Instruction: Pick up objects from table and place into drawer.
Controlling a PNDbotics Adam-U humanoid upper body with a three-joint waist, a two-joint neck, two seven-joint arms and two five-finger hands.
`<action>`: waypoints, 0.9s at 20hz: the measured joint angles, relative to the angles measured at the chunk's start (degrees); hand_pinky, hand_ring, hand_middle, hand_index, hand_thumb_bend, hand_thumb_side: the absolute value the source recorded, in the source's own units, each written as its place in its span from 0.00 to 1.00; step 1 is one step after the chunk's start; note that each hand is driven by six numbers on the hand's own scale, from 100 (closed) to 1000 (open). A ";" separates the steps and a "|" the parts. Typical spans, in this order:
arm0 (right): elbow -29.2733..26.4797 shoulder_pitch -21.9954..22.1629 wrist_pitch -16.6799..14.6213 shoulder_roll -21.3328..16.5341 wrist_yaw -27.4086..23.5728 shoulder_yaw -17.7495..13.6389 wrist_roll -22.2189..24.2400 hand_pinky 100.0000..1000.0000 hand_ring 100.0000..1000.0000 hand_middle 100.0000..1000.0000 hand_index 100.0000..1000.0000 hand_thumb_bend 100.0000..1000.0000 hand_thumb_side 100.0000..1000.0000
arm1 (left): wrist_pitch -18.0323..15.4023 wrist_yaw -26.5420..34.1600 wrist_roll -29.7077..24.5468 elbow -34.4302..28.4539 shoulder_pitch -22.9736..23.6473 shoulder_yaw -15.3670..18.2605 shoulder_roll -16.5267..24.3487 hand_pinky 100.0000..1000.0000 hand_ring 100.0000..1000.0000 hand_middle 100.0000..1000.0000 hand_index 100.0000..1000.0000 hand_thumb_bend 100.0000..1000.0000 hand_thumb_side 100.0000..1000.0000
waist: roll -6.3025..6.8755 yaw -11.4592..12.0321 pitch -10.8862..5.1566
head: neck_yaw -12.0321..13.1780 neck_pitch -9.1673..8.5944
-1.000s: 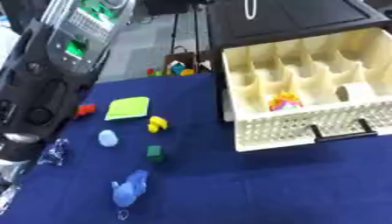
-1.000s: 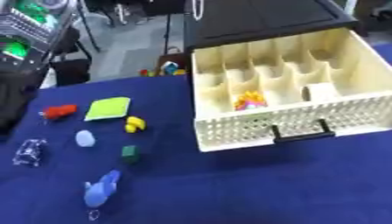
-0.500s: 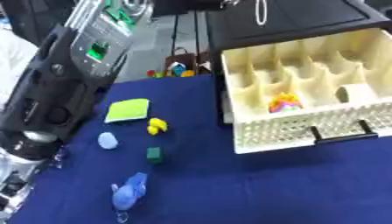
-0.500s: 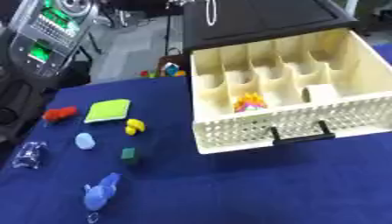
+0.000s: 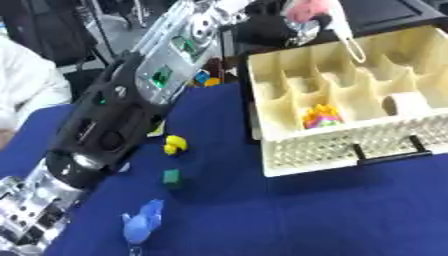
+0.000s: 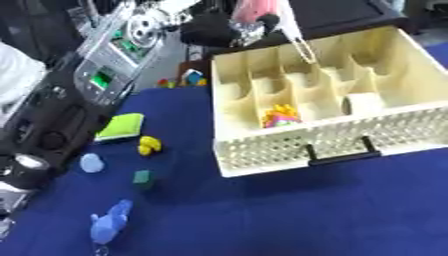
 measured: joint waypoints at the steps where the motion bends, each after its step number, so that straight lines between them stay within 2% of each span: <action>1: 0.00 0.00 -0.01 0.00 -0.01 0.00 -0.10 0.60 0.67 0.64 0.74 0.00 1.00 | -0.31 0.45 -0.09 0.25 0.01 -0.02 -0.16 0.38 0.47 0.43 0.60 0.43 0.66 | 0.00 0.00 0.02 | -0.02 0.00; 2: 0.00 0.00 -0.03 0.00 -0.02 0.00 -0.20 0.60 0.67 0.64 0.74 0.00 1.00 | -0.58 0.97 -0.19 0.46 0.01 -0.08 -0.18 0.38 0.47 0.43 0.60 0.43 0.66 | 0.00 -0.01 0.03 | -0.05 0.00; 4: 0.00 0.00 -0.01 0.00 -0.02 0.00 -0.38 0.60 0.67 0.64 0.74 0.00 1.00 | -1.06 2.12 -0.38 0.71 0.03 -0.28 -0.19 0.41 0.51 0.47 0.63 0.56 0.68 | 0.01 -0.01 0.06 | -0.07 0.00; 5: 0.00 0.00 0.00 0.00 -0.02 0.00 -0.40 0.60 0.67 0.64 0.74 0.00 1.00 | -1.26 2.67 -0.54 0.85 0.05 -0.32 -0.19 0.43 0.54 0.52 0.68 0.69 0.70 | 0.02 -0.03 0.06 | -0.07 0.00; 8: 0.00 -0.01 0.02 0.00 -0.02 0.00 -0.42 0.60 0.67 0.64 0.74 0.00 1.00 | -2.00 3.65 -1.03 1.20 0.11 -0.35 -0.19 0.44 0.58 0.57 0.73 0.76 0.70 | 0.11 -0.18 0.19 | -0.08 0.00; 10: 0.00 -0.02 0.04 0.01 -0.02 0.00 -0.45 0.60 0.67 0.64 0.74 0.00 1.00 | -2.59 3.79 -1.22 1.45 0.12 -0.37 -0.20 0.45 0.62 0.61 0.79 0.86 0.71 | 0.22 -0.33 0.27 | -0.08 0.00; 14: 0.00 -0.03 0.17 0.01 -0.02 0.00 -0.58 0.60 0.67 0.64 0.74 0.00 1.00 | -4.03 4.17 -1.42 1.82 0.41 -0.44 -0.47 0.46 0.64 0.63 0.81 0.89 0.72 | 0.34 -0.36 0.30 | -0.13 0.00; 18: 0.00 -0.03 0.25 0.01 -0.02 -0.01 -0.66 0.60 0.67 0.64 0.74 0.00 1.00 | -4.98 4.64 -0.92 1.87 0.56 -0.38 -0.62 0.45 0.63 0.60 0.79 0.87 0.74 | 0.36 -0.23 0.30 | -0.21 0.00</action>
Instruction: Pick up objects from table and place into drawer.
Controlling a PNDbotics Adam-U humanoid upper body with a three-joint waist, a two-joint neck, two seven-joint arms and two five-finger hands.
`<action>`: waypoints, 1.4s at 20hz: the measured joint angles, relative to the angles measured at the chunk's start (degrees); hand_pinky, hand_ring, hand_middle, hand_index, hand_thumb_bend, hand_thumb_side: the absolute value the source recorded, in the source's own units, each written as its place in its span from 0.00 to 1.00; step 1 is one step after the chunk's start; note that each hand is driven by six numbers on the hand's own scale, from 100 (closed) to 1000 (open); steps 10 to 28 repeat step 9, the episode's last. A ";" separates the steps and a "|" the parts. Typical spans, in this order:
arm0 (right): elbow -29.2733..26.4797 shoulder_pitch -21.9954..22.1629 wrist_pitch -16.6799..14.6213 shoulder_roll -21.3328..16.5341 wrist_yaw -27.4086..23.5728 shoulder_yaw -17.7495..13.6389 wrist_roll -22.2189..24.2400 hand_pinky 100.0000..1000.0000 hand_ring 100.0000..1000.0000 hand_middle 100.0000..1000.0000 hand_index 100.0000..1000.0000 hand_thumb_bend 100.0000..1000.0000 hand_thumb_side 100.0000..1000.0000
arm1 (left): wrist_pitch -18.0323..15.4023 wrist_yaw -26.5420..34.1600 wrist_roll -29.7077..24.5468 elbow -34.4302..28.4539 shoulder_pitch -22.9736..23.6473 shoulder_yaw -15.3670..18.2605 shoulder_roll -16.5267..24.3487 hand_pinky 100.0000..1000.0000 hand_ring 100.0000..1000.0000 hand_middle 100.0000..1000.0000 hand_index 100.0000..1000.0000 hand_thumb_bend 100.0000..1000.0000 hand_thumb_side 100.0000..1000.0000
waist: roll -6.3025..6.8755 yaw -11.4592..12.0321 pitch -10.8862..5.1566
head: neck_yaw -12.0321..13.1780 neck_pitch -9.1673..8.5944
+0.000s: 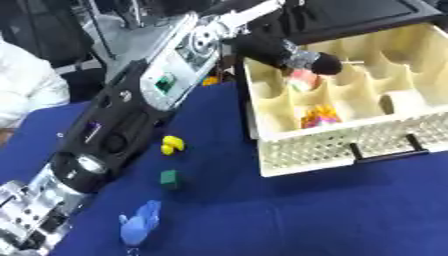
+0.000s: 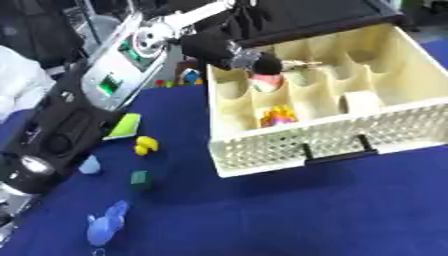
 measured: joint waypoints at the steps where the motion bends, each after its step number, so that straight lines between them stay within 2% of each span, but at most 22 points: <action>1: 0.00 0.00 0.01 0.00 0.00 0.00 -0.01 0.60 0.67 0.64 0.74 0.00 1.00 | -0.15 0.14 0.37 -0.07 0.03 0.17 -0.01 0.45 0.63 0.59 0.78 0.87 0.74 | 0.00 0.12 0.00 | -0.07 0.00; 6: 0.00 0.20 0.26 -0.01 0.00 -0.24 -0.27 0.60 0.67 0.64 0.74 0.00 1.00 | -0.32 2.42 3.78 -3.66 0.44 3.60 0.10 0.45 0.59 0.54 0.73 0.86 0.79 | -0.27 1.55 -0.29 | -0.84 0.43; 7: 0.00 0.42 0.36 -0.01 0.01 -0.27 -0.36 0.60 0.67 0.64 0.74 0.00 1.00 | -0.50 3.13 4.58 -4.92 0.57 4.71 0.45 0.45 0.59 0.54 0.73 0.80 0.78 | -0.46 1.99 -0.43 | -1.11 0.57; 9: 0.00 0.72 0.56 -0.03 0.06 -0.55 -0.56 0.60 0.67 0.64 0.74 0.00 1.00 | -1.23 4.72 6.28 -7.53 1.17 7.24 1.82 0.46 0.59 0.54 0.73 0.79 0.76 | -0.93 2.91 -0.69 | -1.82 0.91; 28: 0.00 0.72 0.56 -0.03 0.06 -0.55 -0.56 0.60 0.67 0.64 0.74 0.00 1.00 | -1.23 4.72 6.28 -7.53 1.17 7.24 1.82 0.46 0.59 0.54 0.73 0.79 0.76 | -0.93 2.91 -0.69 | -1.82 0.91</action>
